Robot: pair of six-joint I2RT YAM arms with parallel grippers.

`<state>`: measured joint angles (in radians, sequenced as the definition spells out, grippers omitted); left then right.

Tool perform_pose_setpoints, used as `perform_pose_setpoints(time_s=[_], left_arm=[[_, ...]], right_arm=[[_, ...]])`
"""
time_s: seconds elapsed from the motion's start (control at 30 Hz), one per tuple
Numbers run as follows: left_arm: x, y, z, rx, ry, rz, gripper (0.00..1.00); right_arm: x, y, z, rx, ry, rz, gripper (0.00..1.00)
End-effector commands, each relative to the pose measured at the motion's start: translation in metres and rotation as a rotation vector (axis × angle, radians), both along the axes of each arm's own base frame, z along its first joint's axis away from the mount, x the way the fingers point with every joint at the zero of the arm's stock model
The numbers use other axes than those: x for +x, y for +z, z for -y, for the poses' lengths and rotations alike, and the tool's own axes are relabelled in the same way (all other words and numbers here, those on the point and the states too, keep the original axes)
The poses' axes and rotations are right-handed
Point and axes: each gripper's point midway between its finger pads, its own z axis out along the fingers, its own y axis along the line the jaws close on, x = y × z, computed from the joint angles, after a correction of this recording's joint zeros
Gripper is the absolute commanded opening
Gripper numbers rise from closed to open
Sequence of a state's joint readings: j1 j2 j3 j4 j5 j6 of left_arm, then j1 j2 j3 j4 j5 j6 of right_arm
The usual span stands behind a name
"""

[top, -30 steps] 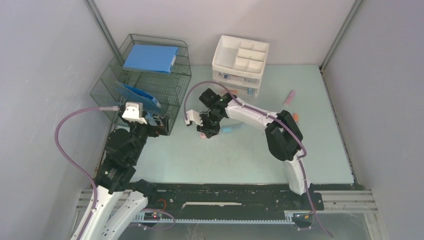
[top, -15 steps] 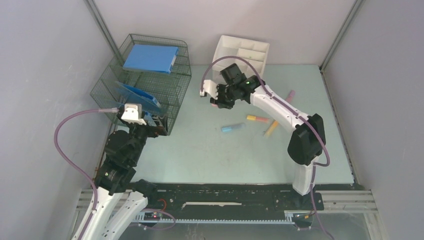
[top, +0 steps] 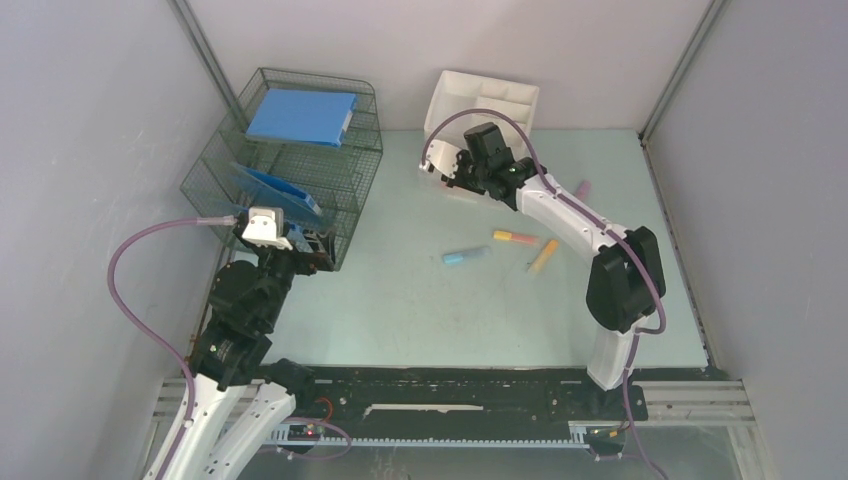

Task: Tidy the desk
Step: Place the stationery in the drawer.

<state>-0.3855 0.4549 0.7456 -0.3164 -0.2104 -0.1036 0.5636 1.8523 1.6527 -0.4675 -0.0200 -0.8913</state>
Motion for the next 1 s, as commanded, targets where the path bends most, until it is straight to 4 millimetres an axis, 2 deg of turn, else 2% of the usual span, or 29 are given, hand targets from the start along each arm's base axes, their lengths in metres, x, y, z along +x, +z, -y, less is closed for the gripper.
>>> perform_pose_setpoints(time_s=[0.0,0.1,0.17,0.3,0.4,0.57,0.97], left_arm=[[0.002,0.006,-0.007,0.015,0.029,0.031,1.0],[0.002,0.006,-0.006,0.015,0.029,0.03,1.0],[0.002,0.006,-0.006,0.014,0.028,0.031,1.0],[0.002,0.006,-0.006,0.014,0.025,0.031,1.0],[0.002,0.006,-0.006,0.015,0.026,0.028,1.0],[0.002,0.005,-0.006,0.016,0.027,0.027,1.0],[0.003,0.005,-0.005,0.017,0.023,0.024,1.0]], right_arm=[[0.026,0.024,0.008,0.006,-0.086,0.168,0.02],[0.032,0.013,0.012,-0.01,-0.122,0.177,0.19],[0.033,0.009,0.013,-0.009,-0.136,0.174,0.41],[0.032,0.001,0.016,-0.012,-0.152,0.162,0.63],[0.03,0.002,0.016,0.01,-0.154,0.15,0.67],[0.015,0.007,0.006,0.076,-0.117,0.084,0.68],[-0.059,0.014,-0.036,0.273,0.147,-0.258,0.68]])
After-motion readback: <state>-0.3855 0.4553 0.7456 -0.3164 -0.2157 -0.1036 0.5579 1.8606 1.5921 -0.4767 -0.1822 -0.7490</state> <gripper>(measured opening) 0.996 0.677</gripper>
